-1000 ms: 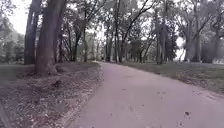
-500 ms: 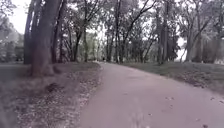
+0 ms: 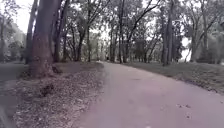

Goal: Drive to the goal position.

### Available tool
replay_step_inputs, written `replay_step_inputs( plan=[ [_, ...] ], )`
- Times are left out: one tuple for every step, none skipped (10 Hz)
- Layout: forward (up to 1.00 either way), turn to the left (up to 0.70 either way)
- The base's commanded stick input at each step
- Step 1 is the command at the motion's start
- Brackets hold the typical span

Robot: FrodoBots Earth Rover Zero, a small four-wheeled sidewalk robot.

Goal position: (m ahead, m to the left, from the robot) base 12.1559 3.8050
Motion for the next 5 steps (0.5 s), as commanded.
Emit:
replay_step_inputs(
  plan=[
    [0.68,0.00],
    [0.69,0.00],
    [0.68,0.00],
    [0.69,0.00],
    [0.68,0.00]
  ],
)
